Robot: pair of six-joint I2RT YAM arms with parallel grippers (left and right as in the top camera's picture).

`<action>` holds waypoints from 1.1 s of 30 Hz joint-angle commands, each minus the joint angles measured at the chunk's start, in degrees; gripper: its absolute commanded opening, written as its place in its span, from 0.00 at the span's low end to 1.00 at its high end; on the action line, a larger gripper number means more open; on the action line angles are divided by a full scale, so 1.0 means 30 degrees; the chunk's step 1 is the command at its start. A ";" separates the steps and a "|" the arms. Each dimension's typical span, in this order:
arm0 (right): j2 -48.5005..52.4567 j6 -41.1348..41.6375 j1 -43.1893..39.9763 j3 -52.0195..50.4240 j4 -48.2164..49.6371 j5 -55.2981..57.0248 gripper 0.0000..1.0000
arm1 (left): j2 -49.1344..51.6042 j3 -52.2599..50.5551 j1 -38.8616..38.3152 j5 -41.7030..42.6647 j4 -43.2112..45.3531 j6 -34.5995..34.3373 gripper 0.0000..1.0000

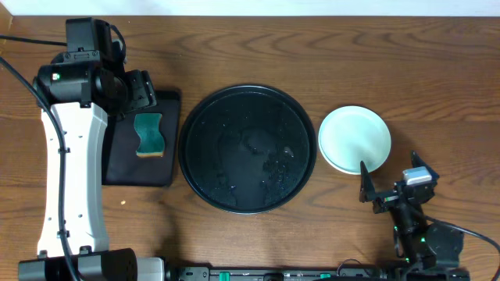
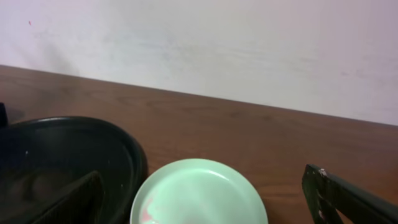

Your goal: Clean dirty plates on tray and stack at the side

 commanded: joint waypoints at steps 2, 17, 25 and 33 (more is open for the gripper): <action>-0.1158 0.0503 0.0634 -0.1530 0.0386 0.0211 0.99 | 0.0080 0.0124 0.0051 -0.0029 -0.0058 -0.0029 0.76; -0.1362 0.0641 0.0816 -0.3089 0.1894 0.0787 0.99 | 0.0080 0.0124 0.0051 -0.0036 -0.0058 -0.0029 0.76; -0.1333 0.0641 0.0816 -0.3089 0.1894 0.0707 0.99 | 0.0080 0.0124 0.0051 -0.0029 -0.0058 -0.0029 0.75; -0.1319 0.0641 0.0816 -0.3089 0.1916 0.0707 0.99 | 0.0080 0.0124 0.0051 -0.0029 -0.0058 -0.0029 0.76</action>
